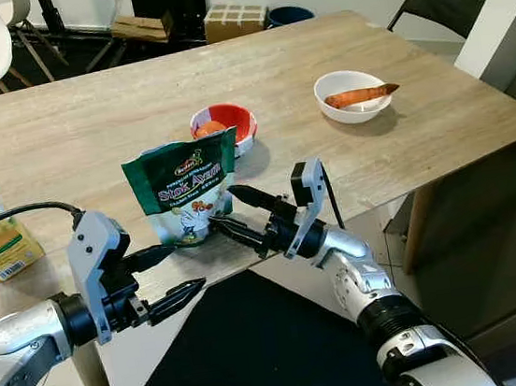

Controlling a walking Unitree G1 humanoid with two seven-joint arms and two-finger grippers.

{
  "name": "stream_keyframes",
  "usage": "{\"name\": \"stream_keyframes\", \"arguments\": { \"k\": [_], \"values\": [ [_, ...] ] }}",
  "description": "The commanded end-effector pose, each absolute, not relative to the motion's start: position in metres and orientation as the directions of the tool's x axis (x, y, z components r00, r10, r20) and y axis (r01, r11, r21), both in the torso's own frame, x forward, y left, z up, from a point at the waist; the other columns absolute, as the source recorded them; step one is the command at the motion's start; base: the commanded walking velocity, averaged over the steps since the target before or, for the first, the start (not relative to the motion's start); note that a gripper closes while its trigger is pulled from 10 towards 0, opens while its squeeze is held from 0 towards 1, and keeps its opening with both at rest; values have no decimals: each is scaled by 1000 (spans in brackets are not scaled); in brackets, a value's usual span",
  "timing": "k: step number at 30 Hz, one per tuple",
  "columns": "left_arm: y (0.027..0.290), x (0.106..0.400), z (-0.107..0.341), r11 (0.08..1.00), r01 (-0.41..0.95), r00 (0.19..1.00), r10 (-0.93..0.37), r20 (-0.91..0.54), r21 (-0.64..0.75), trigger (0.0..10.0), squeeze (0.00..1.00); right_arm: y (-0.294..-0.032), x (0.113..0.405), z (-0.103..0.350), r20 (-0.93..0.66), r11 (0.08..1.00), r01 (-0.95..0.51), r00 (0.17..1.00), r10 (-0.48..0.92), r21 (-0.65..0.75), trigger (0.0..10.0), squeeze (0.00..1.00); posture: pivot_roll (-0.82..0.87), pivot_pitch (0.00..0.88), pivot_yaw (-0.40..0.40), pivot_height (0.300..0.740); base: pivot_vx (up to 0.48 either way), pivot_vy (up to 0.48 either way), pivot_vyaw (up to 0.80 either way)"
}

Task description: Restocking fridge

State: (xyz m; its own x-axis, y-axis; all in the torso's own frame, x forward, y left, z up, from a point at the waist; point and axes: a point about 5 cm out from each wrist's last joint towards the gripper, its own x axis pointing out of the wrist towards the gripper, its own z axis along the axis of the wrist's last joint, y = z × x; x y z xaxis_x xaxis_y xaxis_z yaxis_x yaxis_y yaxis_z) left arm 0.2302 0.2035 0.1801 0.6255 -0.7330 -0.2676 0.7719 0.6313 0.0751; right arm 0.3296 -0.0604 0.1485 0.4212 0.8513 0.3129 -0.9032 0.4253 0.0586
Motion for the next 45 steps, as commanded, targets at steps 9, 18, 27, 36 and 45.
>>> {"name": "stream_keyframes", "arguments": {
  "k": [9,18,27,36,45],
  "values": [
    [204,271,150,771,617,782,-579,-233,157,10000,0,-62,326,139,306,442,-894,443,843,75,10000,0,-23,138,-49,740,0,0,0],
    [216,288,141,803,546,834,-492,-250,238,10000,0,-61,325,140,322,457,-887,454,831,73,10000,0,-37,125,-27,740,0,0,0],
    [226,288,133,797,526,847,-459,-269,298,10000,0,-61,324,138,320,454,-888,452,833,74,10000,0,-32,117,-33,740,0,0,0],
    [252,291,129,824,391,914,-297,-276,410,10000,0,-58,325,140,323,446,-892,443,836,70,10000,0,-28,113,-39,740,0,0,0],
    [305,303,151,769,-64,991,124,-51,636,10000,0,-57,323,139,323,441,-894,439,838,72,10000,0,-27,113,-36,740,0,0,0]
  ]
}}
